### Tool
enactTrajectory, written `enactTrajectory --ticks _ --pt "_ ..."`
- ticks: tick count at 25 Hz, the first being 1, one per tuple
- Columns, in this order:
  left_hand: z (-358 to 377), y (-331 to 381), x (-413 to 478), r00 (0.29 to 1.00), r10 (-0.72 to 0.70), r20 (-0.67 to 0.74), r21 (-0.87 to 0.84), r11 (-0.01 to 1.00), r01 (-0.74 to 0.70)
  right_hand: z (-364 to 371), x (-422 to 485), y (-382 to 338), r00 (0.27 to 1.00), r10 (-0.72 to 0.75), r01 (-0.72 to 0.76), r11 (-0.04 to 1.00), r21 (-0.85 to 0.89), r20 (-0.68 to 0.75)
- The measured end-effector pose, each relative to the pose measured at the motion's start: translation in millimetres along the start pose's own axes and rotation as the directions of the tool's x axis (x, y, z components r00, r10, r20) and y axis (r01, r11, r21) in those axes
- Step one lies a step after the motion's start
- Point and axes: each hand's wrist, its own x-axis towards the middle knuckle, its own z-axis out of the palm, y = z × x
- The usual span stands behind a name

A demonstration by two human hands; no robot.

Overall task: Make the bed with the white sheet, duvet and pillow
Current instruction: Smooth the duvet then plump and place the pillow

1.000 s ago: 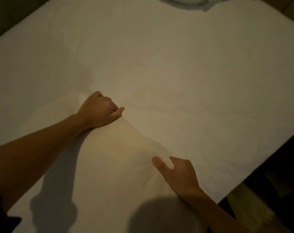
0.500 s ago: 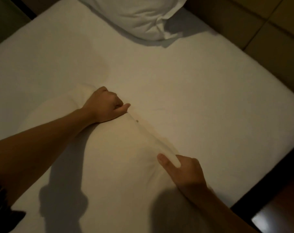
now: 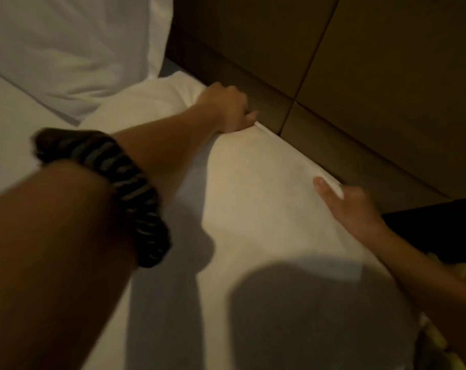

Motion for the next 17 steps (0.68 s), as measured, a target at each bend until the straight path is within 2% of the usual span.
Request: enactTrajectory --ticks 4,8,12,17 --pt "51 -2 25 0.999 -0.021 0.035 0.009 1.000 0.021 20 28 27 0.999 0.045 -0.045 0.999 0.005 -0.019" --pt "50 0 30 0.999 -0.006 0.044 -0.090 0.996 0.010 20 33 27 0.998 0.063 -0.063 0.997 0.045 -0.010" --pt "59 -1 32 0.999 -0.017 0.039 -0.076 0.997 0.020 24 36 28 0.994 0.110 -0.109 0.994 0.030 -0.011" --pt "62 2 36 0.994 -0.037 0.100 -0.072 0.996 0.045 28 45 31 0.984 0.180 -0.180 0.981 0.073 0.012"
